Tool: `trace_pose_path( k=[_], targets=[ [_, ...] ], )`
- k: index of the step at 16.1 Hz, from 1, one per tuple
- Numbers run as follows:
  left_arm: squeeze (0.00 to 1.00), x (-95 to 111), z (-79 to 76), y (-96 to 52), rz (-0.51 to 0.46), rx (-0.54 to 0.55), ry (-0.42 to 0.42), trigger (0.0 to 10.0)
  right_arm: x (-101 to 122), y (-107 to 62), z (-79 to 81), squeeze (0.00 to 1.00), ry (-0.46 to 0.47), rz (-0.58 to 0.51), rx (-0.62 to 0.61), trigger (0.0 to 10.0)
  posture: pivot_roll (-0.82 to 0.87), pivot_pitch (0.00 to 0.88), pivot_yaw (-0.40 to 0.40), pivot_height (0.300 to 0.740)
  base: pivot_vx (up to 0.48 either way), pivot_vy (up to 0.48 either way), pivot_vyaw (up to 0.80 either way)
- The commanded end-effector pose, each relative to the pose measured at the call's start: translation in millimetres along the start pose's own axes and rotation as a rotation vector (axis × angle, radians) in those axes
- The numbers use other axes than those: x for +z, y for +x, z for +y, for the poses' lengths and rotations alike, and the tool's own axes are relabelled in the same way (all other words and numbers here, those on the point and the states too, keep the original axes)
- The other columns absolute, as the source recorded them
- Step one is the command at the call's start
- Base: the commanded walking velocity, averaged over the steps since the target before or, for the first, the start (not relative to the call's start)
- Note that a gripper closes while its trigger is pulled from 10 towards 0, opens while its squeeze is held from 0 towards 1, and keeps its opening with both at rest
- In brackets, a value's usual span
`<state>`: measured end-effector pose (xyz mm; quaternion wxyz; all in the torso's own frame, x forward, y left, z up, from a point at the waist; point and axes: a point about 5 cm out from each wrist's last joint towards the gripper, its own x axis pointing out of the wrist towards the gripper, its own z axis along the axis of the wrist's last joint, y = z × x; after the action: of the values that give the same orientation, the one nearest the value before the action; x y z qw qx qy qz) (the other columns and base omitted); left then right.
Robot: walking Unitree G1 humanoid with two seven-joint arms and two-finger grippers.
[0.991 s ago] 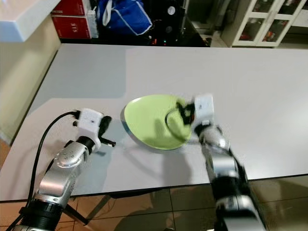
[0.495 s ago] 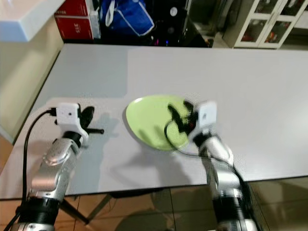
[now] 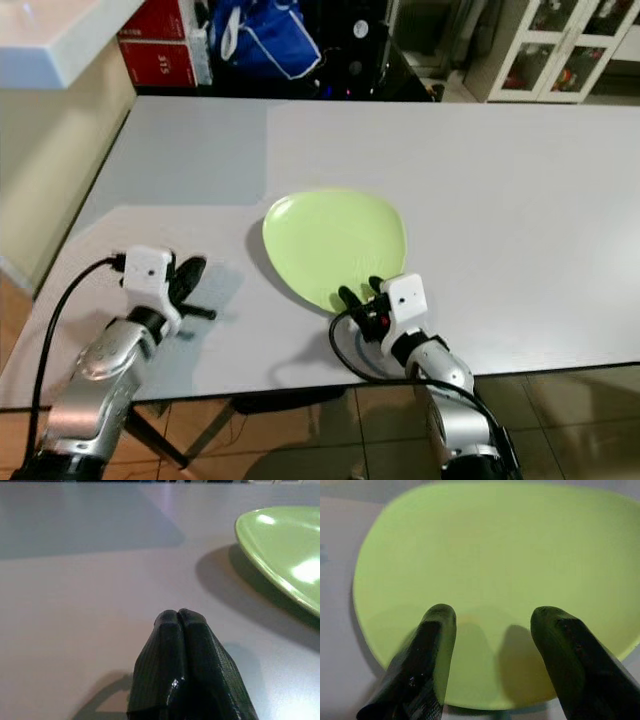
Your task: Setting the table
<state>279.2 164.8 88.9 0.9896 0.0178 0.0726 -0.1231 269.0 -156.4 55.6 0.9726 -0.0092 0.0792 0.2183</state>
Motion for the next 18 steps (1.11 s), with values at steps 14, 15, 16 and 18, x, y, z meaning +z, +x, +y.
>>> trace_pose_path(
  k=[14,15,16,18],
  targets=[
    [0.0,0,-7.0,4.8,0.013,-0.081,0.093,10.0,54,21.1,-6.1,0.0,-0.128,-0.232,-0.01,10.0,0.08,0.0,-0.016,0.74,0.0,0.0,0.0],
    [0.0,0,-9.1,6.2,0.006,-0.082,0.1,10.0,53,20.9,-7.5,0.0,-0.124,-0.22,-0.013,10.0,0.08,0.0,-0.016,0.74,0.0,0.0,0.0],
    [0.0,1,-11.5,7.8,0.003,-0.082,0.105,10.0,48,20.9,-8.8,0.0,-0.117,-0.167,-0.008,10.0,0.07,0.0,-0.018,0.74,0.0,0.0,0.0],
    [0.0,1,-13.6,8.2,-0.005,-0.077,0.089,10.0,33,19.2,-10.0,0.0,-0.08,-0.082,-0.021,10.0,0.07,0.0,-0.02,0.74,0.0,0.0,0.0]
  ],
)
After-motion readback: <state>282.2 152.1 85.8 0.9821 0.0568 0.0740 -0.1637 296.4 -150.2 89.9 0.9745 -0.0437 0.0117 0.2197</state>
